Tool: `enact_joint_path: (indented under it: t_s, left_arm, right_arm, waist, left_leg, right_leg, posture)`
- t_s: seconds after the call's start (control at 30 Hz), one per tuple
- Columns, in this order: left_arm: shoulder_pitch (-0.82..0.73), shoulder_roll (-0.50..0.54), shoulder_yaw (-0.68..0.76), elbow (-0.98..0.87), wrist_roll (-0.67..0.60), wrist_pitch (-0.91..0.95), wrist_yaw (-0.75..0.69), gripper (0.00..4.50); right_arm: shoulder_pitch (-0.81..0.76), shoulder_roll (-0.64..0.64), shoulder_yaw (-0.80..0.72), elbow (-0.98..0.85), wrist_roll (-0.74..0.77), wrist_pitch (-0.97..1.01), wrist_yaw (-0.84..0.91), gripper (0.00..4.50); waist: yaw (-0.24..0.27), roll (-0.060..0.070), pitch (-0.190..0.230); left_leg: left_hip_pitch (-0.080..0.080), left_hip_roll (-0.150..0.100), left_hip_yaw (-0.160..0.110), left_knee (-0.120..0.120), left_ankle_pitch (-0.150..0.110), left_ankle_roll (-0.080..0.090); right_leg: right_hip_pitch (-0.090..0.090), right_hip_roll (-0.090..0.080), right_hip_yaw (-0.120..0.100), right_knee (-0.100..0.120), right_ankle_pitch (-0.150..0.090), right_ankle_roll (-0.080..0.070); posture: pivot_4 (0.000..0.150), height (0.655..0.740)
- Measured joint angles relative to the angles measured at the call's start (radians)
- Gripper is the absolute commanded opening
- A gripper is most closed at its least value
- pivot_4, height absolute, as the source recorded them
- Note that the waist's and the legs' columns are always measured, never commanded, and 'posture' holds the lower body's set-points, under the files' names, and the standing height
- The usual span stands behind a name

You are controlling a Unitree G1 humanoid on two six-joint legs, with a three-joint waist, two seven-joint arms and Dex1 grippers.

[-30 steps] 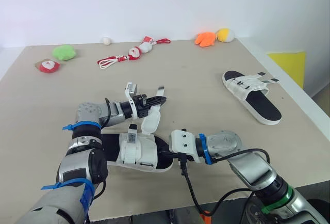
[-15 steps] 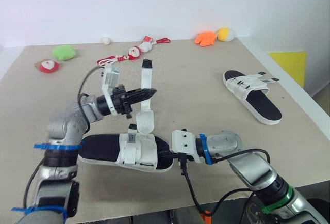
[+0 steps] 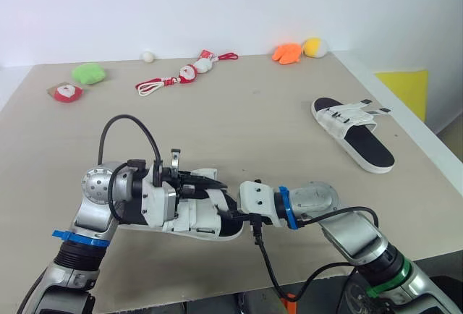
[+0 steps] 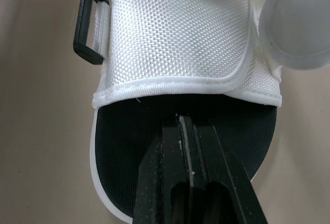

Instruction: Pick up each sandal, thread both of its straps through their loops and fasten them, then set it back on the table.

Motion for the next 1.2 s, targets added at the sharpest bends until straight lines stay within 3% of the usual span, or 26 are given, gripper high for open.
enact_joint_path:
  t_s: [0.17,0.33,0.43,0.7,0.97,1.03,1.2]
  left_arm:
    - [0.029,0.079,-0.093,0.089,0.027,-0.304,-0.04,0.17]
    - [0.0,0.12,-0.156,0.158,0.06,-0.527,0.024,0.17]
    - [-0.012,0.131,-0.176,0.189,0.082,-0.576,0.085,0.91]
    - [-0.02,0.207,-0.184,0.129,0.057,-0.497,0.244,4.35]
    - [0.159,0.361,-0.154,-0.089,-0.067,-0.222,0.31,4.46]
    - [0.283,0.406,-0.089,-0.128,-0.101,-0.159,0.335,4.46]
    - [0.385,0.422,0.024,-0.196,-0.218,0.029,0.4,4.46]
  right_arm:
    - [0.0,0.0,0.0,0.0,0.0,-0.003,0.006,0.0]
    - [0.0,0.0,-0.001,0.001,0.0,-0.003,0.009,0.0]
    - [-0.002,0.0,-0.001,0.003,0.0,-0.003,0.01,0.0]
    - [-0.003,0.0,-0.001,0.005,0.0,-0.004,0.013,0.0]
    - [0.005,0.003,-0.001,0.005,0.0,-0.009,0.015,0.0]
    - [0.008,0.006,-0.004,0.005,0.0,-0.015,0.013,0.0]
    - [0.007,0.007,-0.002,0.009,0.0,-0.017,0.009,0.0]
  waist:
    - [0.0,0.003,-0.002]
    - [0.0,0.004,-0.002]
    - [0.0,0.004,-0.002]
    - [0.0,0.004,-0.002]
    - [-0.001,0.004,-0.001]
    - [-0.001,0.005,0.0]
    - [0.001,0.004,0.003]
  left_leg:
    - [0.0,0.0,0.004,0.0,-0.002,0.003]
    - [0.0,0.0,0.005,0.0,-0.002,0.003]
    - [0.0,0.0,0.006,0.0,-0.002,0.003]
    - [0.0,0.0,0.006,0.0,-0.002,0.003]
    - [0.0,0.002,0.007,-0.001,-0.003,0.004]
    - [0.0,0.003,0.009,-0.001,-0.003,0.004]
    - [0.001,0.005,0.01,-0.001,-0.003,0.004]
  right_leg:
    - [-0.002,0.0,0.003,0.0,0.0,0.0]
    - [-0.001,0.0,0.005,0.0,0.0,0.0]
    - [-0.001,0.0,0.005,0.0,0.0,0.0]
    - [-0.001,0.0,0.006,0.0,0.0,0.0]
    - [-0.003,0.001,0.005,0.001,0.0,0.0]
    - [-0.004,0.001,0.005,0.001,0.0,0.0]
    - [-0.009,0.0,0.005,0.001,0.0,0.0]
  posture:
    - [0.15,0.74]
    - [0.15,0.74]
    - [0.15,0.74]
    - [0.15,0.74]
    - [0.15,0.74]
    - [0.15,0.74]
    - [0.15,0.74]
